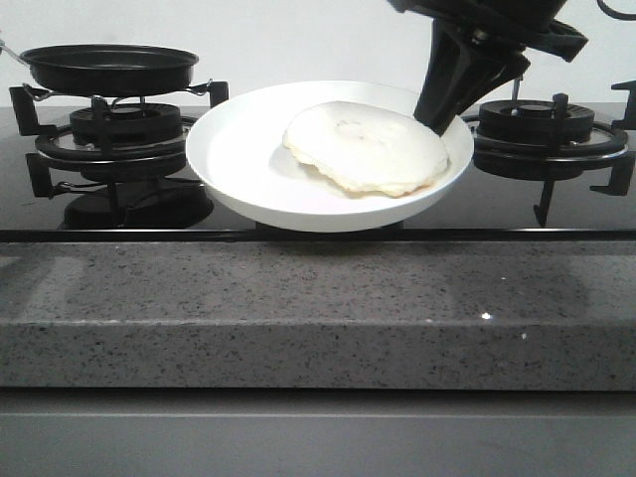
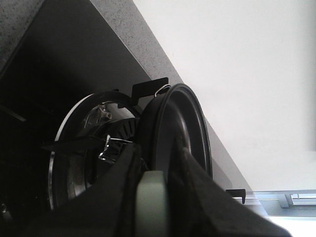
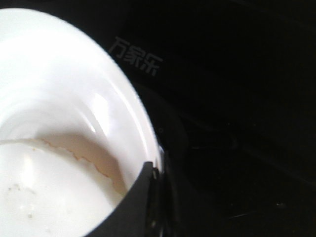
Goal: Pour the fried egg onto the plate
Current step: 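Lower the empty pan back onto its burner with the left gripper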
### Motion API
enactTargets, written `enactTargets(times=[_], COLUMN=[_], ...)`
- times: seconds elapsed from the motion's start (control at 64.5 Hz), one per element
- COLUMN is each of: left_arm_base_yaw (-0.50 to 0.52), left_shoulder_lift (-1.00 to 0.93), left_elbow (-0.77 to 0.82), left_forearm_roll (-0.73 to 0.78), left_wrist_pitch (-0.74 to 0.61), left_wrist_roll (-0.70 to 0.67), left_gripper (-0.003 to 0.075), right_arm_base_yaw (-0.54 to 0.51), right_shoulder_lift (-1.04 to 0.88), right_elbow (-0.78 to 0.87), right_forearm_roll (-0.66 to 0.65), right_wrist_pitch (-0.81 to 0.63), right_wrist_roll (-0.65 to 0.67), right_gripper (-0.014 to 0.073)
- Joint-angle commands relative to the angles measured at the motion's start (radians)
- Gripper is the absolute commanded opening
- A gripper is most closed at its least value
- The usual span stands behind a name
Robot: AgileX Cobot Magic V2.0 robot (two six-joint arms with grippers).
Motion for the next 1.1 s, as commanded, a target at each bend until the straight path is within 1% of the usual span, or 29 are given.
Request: enactTargets(times=[0.0,0.14,0.217,0.295,0.434,0.512,0.698,0.822,0.946,1.086], left_arm_base_yaw=[-0.003,-0.003,-0.003,-0.003,0.000,0.001,0.012,0.012,0.012,0.012], left_shoulder_lift=[-0.050,-0.050,-0.050,-0.050,-0.050,-0.050,-0.050,-0.050,-0.050,-0.052], left_elbow=[-0.033,-0.033,-0.033,-0.033,-0.033,-0.033,-0.033,-0.033,-0.033,-0.033], left_forearm_roll=[-0.028,0.003,0.012,0.012,0.022,0.055,0.191,0.254,0.279,0.279], left_wrist_pitch=[0.021,0.024,0.036,0.050,0.094,0.114,0.138,0.196,0.258,0.278], left_wrist_roll=[0.001,0.001,0.003,0.011,0.011,0.011,0.011,0.011,0.011,0.009], left_gripper=[0.0065,0.0231,0.0349,0.0405,0.0472,0.0489,0.0484,0.0484,0.0484,0.0473], right_arm_base_yaw=[-0.002,-0.002,-0.002,-0.002,-0.002,-0.002,-0.002,-0.002,-0.002,-0.002], right_shoulder_lift=[-0.051,-0.051,-0.051,-0.051,-0.051,-0.051,-0.051,-0.051,-0.051,-0.051], right_elbow=[-0.024,-0.024,-0.024,-0.024,-0.024,-0.024,-0.024,-0.024,-0.024,-0.024], right_forearm_roll=[0.025,0.025,0.025,0.025,0.025,0.025,0.025,0.025,0.025,0.025], right_wrist_pitch=[-0.040,-0.040,-0.040,-0.040,-0.040,-0.040,-0.040,-0.040,-0.040,-0.040], right_wrist_roll=[-0.004,-0.004,-0.004,-0.004,-0.004,-0.004,-0.004,-0.004,-0.004,-0.004], right_gripper=[-0.0061,-0.0061,-0.0061,-0.0061,-0.0061,-0.0061,-0.0061,-0.0061,-0.0061,-0.0061])
